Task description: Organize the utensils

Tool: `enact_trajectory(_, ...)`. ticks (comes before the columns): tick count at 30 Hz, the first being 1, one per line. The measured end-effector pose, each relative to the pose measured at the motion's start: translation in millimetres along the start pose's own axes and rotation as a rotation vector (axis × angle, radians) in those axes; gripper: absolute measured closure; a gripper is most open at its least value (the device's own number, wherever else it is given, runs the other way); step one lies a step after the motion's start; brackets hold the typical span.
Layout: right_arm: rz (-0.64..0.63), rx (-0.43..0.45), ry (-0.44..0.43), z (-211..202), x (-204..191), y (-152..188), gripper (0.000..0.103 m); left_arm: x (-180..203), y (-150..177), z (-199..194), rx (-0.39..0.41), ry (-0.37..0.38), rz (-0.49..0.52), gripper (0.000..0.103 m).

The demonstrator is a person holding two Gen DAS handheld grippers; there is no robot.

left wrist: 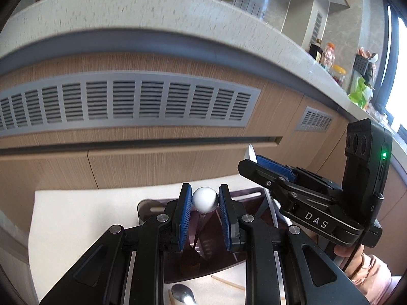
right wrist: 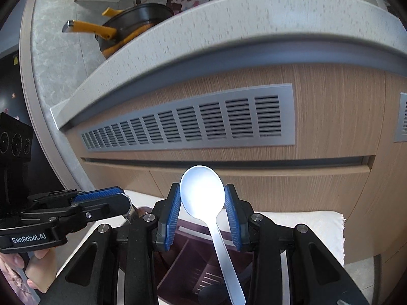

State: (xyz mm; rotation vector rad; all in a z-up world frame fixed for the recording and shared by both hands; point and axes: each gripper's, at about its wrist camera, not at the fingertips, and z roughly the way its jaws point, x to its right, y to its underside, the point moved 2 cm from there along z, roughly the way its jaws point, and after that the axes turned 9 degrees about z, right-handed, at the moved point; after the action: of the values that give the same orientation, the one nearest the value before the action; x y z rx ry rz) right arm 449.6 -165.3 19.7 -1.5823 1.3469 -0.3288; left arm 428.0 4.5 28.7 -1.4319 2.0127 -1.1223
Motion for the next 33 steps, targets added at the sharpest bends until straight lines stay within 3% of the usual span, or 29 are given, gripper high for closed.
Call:
enact_trajectory(11,-0.007,-0.054,0.019,3.5,7.0,22.0,0.066,-5.9,14.4,5.7,-0.030,0.012,-0.041,0.079)
enact_trajectory(15,0.010,-0.049,0.023,-12.4,8.0,22.9,0.065,-2.5,17.1,-11.1,-0.019,0.006,-0.037,0.071)
enact_trajectory(16,0.010,-0.048,0.028,-17.5,8.1,23.4,0.062,-0.9,19.5,-17.1,-0.013,-0.007,-0.031,0.067)
enact_trajectory(20,-0.004,-0.018,0.080,-47.5,4.8,32.4,0.023,5.8,32.5,-39.4,-0.009,-0.054,-0.005,0.060)
enact_trajectory(24,-0.034,0.008,0.166,-78.5,0.5,49.0,0.002,14.0,56.4,-57.3,-0.033,-0.095,0.024,0.051)
enact_trajectory(29,-0.119,-0.009,0.302,-99.7,-5.6,77.7,0.000,17.3,94.2,-66.1,-0.102,-0.110,0.022,0.047)
enact_trajectory(33,-0.170,-0.080,0.358,-102.7,-11.7,106.3,0.000,12.5,131.7,-70.6,-0.171,-0.133,-0.011,0.045)
